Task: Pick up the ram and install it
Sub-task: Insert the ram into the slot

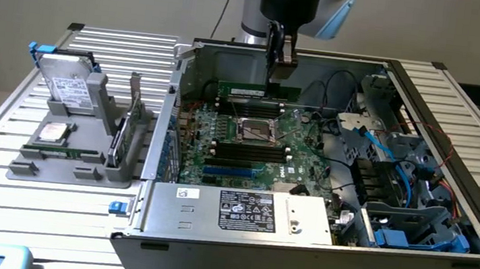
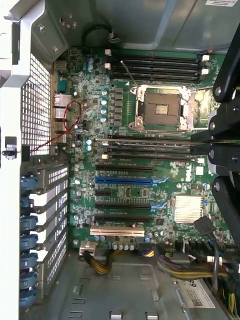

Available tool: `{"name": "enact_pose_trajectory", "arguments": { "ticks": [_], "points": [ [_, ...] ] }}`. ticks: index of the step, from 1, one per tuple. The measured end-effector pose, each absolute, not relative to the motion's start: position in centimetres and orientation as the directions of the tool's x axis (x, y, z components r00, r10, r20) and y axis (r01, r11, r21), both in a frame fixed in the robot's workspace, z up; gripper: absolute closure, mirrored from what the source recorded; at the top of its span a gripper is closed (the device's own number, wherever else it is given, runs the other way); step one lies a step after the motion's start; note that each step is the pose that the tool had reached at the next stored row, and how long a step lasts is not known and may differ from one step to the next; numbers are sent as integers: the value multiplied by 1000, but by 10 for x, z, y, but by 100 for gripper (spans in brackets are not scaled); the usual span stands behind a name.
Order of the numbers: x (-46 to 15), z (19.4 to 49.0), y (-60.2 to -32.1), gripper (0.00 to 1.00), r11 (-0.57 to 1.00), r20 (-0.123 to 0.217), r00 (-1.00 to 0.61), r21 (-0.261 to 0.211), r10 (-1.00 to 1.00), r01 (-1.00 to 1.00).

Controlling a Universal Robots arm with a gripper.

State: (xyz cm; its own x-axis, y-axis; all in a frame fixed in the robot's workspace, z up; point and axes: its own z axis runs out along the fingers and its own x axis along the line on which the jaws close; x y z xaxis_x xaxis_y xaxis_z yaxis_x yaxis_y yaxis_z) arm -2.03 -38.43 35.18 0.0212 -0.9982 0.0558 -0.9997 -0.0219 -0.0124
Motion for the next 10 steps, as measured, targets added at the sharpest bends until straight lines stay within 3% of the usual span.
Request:
{"name": "enact_pose_trajectory", "arguments": {
  "ticks": [10],
  "points": [
    [-20, 348, -382, 87, -22, 56, 21, -12, -998, -1000]
  ]
}}
